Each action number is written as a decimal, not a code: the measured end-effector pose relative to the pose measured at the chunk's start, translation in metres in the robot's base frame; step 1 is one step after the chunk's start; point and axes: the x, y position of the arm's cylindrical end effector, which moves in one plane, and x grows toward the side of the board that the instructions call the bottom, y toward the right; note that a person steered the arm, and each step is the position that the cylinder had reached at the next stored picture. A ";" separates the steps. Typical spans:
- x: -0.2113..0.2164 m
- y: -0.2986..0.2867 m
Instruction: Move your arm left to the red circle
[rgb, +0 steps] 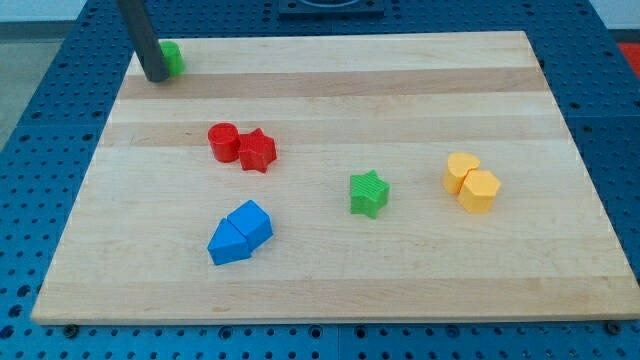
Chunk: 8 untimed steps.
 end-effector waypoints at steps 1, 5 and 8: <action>-0.001 0.000; 0.051 0.000; 0.051 -0.004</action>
